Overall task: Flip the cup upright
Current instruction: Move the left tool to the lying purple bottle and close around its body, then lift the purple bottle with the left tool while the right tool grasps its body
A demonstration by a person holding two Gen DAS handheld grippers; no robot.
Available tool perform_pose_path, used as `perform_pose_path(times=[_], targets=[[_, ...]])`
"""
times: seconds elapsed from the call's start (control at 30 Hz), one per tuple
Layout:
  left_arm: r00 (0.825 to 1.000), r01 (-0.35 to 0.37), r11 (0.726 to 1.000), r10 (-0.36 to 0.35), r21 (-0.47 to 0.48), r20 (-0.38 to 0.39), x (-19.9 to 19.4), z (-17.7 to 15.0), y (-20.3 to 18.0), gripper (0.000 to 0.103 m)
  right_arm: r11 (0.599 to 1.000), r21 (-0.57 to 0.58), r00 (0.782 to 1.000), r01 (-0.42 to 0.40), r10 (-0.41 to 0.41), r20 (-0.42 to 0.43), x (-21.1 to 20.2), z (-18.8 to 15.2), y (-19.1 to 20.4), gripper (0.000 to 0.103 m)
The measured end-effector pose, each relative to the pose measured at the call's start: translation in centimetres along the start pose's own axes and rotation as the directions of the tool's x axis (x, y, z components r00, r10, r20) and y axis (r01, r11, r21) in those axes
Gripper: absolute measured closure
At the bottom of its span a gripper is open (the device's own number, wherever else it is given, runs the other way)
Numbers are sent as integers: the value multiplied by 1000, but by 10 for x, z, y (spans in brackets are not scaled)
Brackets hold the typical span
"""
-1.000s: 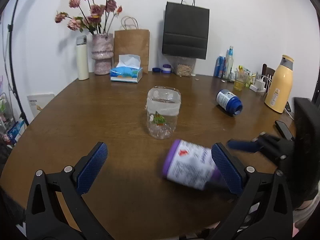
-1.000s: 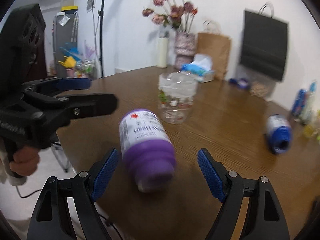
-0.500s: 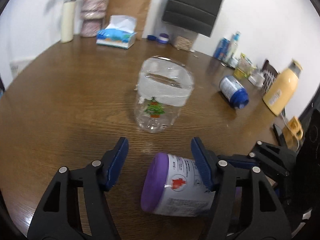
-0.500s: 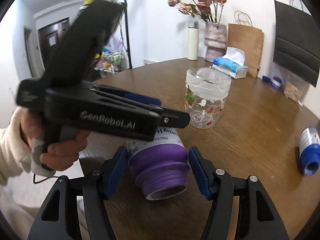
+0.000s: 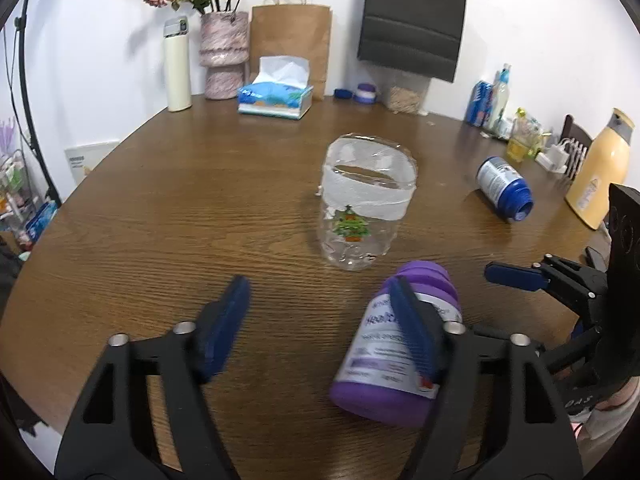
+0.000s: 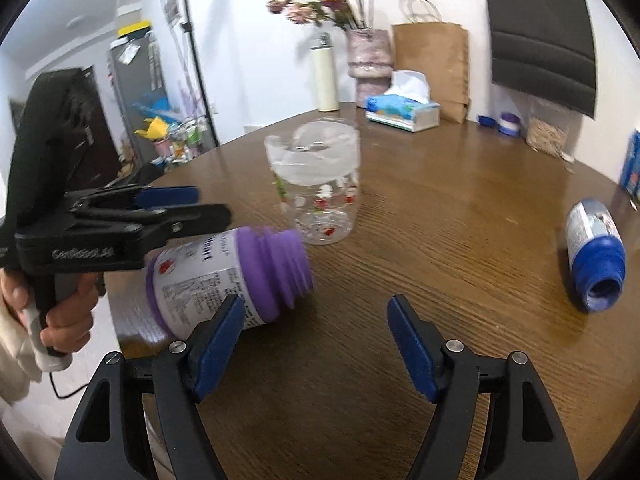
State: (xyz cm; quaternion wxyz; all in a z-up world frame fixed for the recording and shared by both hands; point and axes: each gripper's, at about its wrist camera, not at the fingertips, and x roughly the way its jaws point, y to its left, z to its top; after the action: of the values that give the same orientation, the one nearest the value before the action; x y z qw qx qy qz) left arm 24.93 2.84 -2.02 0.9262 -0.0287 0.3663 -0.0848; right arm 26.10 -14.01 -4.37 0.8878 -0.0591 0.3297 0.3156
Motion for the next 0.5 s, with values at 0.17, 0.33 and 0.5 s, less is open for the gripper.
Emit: perform_pose_path(times=[0.17,0.33,0.5], targets=[[972,224,974,-224,-7,-70,-3,10,-10,9,997,66,999,51,-51,3,-4,-3,-14,25],[942,225,963,-175,151,-287,35,0,-49,32,990,101,994,101,-103,22,-18,-6,-29,25],[913,256,949,-175,185,-367,43,10,-64,43,986,118,992,115,-120,39,-30,-8,-41,25]])
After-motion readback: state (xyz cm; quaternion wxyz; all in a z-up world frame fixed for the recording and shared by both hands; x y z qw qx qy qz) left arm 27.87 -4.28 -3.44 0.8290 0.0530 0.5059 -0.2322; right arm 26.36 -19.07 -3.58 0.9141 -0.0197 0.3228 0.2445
